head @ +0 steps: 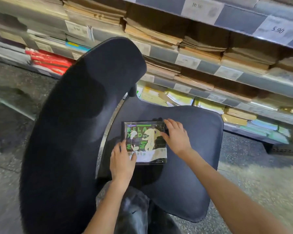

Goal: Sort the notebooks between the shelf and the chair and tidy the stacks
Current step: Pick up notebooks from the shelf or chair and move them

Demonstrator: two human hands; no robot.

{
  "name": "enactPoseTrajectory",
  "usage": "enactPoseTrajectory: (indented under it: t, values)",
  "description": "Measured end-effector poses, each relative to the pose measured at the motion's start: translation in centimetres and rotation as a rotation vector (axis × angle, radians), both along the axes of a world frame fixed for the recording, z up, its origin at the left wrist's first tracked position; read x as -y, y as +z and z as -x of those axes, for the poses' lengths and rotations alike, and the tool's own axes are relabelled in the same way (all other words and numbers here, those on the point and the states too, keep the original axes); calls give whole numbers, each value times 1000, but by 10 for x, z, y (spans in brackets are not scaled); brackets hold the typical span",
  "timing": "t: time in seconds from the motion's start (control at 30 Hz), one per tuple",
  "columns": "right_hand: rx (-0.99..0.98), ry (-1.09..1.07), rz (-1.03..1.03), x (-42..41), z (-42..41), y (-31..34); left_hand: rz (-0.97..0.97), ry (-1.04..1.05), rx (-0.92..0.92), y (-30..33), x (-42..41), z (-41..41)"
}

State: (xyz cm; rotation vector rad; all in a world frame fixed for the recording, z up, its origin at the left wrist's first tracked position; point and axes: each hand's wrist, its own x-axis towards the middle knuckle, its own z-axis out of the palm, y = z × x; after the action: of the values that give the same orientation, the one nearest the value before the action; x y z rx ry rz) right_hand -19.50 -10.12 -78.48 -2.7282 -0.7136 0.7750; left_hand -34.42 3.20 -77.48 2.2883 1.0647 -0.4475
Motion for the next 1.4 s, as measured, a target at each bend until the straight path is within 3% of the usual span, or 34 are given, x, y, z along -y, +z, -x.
enactPoseTrajectory:
  t: [0.27, 0.5, 0.63, 0.93, 1.17, 1.4]
  values:
    - [-121, -52, -38, -15, -6, -28, 229, 352, 33, -23, 12, 3]
    - [-246, -141, -135, -17, -12, -32, 278, 496, -61, -38, 14, -1]
    - [-258, -214, -188, -20, -9, -31, 389, 703, -54, -37, 12, -6]
    - [-276, -406, -449, -5, -1, -10, 416, 690, 209, -26, 22, -6]
    - [-141, -464, -553, 11, -8, 39, 427, 628, 305, 17, 26, -31]
    - [59, -437, -650, 27, -34, 128, 446, 470, 450, 78, 31, -63]
